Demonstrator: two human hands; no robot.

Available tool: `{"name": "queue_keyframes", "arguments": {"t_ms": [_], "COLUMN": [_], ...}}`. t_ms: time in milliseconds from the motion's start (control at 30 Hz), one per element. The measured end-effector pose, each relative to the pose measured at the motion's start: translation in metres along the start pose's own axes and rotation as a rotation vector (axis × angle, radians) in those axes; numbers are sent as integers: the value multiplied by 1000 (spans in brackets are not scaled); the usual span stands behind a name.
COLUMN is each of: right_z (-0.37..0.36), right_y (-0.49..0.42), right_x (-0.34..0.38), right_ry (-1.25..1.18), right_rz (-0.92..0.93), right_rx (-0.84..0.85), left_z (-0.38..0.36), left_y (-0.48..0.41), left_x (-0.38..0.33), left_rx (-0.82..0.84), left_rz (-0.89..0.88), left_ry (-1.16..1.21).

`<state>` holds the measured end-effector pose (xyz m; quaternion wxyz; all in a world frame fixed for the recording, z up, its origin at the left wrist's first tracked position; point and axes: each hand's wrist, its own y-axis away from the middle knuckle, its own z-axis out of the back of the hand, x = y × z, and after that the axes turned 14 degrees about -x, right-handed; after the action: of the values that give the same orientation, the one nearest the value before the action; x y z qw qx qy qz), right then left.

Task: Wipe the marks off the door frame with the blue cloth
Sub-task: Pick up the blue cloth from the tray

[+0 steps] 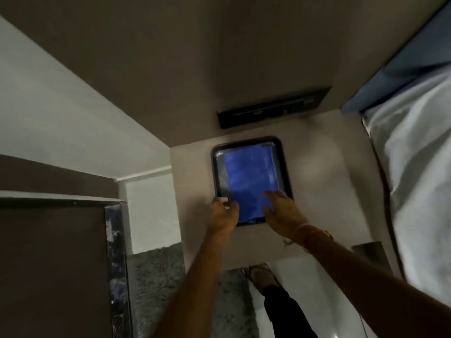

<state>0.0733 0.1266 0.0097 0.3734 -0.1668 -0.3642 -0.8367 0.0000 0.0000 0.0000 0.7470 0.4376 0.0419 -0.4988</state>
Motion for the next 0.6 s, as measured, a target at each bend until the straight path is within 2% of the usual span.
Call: {"name": "queue_keyframes", "arguments": {"t_ms": [200, 333, 400, 500, 600], "right_z": [-28, -28, -24, -8, 16], "right_y": [-13, -13, -14, -11, -3], "right_x": [-31, -38, -36, -22, 14], "right_ry": [-11, -120, -253, -567, -958], "right_rz": [-16, -46, -145, -317, -410], "right_rx": [65, 28, 10, -61, 44], "left_z": [-53, -57, -51, -30, 13], "left_y": [-22, -30, -21, 9, 49], "left_x": [16, 10, 1, -17, -36], "left_rx": [-43, -133, -140, -166, -219], "left_rz": [50, 44, -65, -372, -622], "left_ry": [-75, -44, -38, -130, -275]}}
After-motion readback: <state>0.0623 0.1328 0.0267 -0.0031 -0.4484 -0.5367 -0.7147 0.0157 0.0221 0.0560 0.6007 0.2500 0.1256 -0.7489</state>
